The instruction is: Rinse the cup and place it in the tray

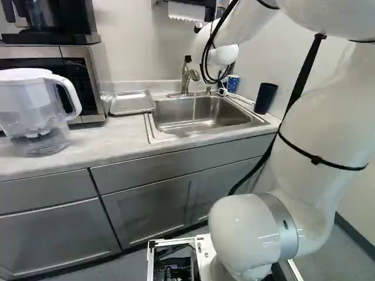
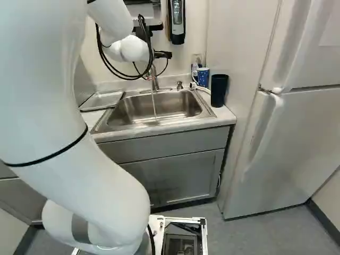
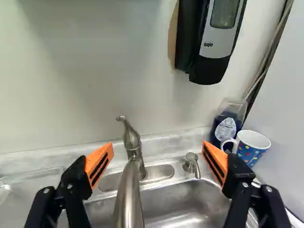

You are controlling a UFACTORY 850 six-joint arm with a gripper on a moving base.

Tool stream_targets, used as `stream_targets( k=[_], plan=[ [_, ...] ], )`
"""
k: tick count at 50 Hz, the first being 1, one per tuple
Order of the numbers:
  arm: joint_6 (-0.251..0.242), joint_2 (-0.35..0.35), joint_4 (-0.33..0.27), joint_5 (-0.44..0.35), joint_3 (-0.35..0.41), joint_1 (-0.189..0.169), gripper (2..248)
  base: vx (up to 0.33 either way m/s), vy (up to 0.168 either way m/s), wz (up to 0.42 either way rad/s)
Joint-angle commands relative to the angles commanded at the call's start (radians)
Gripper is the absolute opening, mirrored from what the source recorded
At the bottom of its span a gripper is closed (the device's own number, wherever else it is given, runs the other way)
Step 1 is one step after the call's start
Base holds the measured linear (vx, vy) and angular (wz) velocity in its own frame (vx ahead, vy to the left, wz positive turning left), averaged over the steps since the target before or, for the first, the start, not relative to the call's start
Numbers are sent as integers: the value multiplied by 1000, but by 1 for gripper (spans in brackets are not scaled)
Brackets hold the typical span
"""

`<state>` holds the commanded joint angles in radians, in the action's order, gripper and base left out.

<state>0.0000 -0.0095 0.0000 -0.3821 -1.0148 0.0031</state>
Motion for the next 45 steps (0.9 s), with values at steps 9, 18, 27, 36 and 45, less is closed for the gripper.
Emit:
stream_targets(
  k=[9, 18, 27, 36, 45],
  plan=[
    [0, 40, 0, 1, 40, 4, 247, 0, 0, 0],
    [0, 82, 0, 9, 81, 7, 247, 0, 0, 0],
    [0, 123, 0, 22, 120, 11, 247, 0, 0, 0],
    [0, 162, 0, 46, 156, 15, 247, 0, 0, 0],
    [0, 198, 0, 79, 189, 18, 247, 0, 0, 0]
  ],
)
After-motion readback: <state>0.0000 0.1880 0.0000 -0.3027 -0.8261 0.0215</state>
